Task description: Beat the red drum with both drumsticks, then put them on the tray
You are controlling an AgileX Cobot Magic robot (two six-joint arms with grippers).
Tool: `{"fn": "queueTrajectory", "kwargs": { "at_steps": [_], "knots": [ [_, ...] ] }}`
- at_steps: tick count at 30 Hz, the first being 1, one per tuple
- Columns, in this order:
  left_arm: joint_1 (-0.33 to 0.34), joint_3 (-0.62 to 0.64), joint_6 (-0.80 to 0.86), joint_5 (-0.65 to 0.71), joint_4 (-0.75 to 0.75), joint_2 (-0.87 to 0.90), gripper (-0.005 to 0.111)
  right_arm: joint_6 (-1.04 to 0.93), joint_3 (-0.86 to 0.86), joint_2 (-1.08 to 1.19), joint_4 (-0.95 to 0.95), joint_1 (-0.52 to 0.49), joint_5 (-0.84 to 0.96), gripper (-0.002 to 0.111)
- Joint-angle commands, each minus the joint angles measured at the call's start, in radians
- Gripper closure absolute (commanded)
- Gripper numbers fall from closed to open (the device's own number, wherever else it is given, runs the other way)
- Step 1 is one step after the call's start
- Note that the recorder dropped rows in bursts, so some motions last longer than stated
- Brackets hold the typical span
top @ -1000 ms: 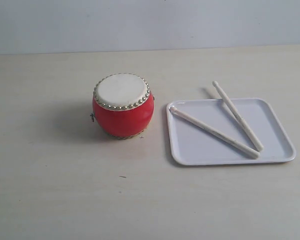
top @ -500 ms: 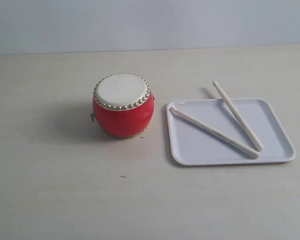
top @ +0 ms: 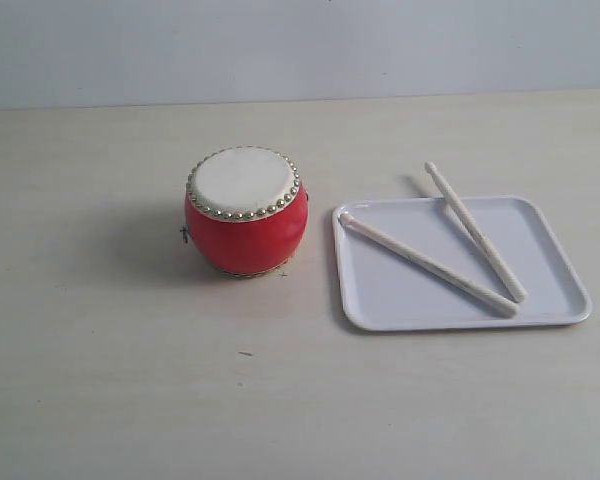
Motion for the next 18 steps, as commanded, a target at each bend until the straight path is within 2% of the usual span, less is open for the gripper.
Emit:
{"fn": "queueTrajectory", "kwargs": {
  "at_steps": [1, 12, 18],
  "knots": [
    [-0.006, -0.001, 0.016, -0.002, 0.001, -0.007, 0.107, -0.01, 0.004, -0.005, -0.002, 0.004, 0.004, 0.108],
    [-0.027, -0.001, 0.046, -0.001, 0.001, -0.007, 0.107, -0.01, 0.004, -0.005, -0.002, 0.004, 0.004, 0.108],
    [0.011, -0.001, 0.046, -0.001, 0.001, -0.007, 0.107, -0.01, 0.004, -0.005, -0.002, 0.004, 0.004, 0.108]
  ]
}}
